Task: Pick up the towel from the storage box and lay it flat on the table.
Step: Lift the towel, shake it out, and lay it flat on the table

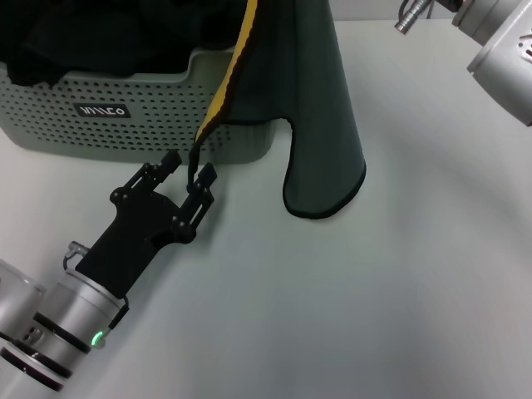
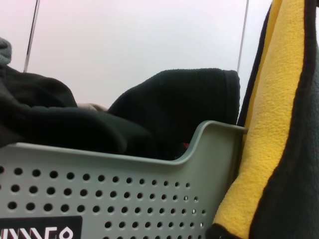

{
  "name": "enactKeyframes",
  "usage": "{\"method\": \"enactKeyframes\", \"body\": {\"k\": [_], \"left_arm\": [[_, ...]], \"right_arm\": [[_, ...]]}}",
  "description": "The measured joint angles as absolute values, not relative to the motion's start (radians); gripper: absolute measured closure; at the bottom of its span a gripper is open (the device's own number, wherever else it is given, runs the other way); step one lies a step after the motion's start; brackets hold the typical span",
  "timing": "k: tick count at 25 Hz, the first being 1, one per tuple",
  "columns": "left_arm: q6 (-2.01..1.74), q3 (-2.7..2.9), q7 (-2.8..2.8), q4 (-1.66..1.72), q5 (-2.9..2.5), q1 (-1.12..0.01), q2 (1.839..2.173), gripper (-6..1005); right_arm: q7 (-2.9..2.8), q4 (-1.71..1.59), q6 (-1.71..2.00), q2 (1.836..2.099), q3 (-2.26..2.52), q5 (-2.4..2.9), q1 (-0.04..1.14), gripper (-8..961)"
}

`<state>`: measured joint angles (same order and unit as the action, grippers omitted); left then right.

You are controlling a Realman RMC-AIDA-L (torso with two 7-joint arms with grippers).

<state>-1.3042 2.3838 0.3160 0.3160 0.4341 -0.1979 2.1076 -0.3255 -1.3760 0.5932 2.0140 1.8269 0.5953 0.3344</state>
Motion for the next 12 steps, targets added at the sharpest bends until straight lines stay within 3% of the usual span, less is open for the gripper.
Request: {"method": "enactKeyframes", "body": {"k": [12], "left_arm": [[-1.354, 2.384, 0.316, 0.307, 0.429, -0.195, 2.108, 701]], "right_arm": [[-0.324, -1.362, 0.591, 2.014, 1.825, 0.595, 0.338, 944]]}}
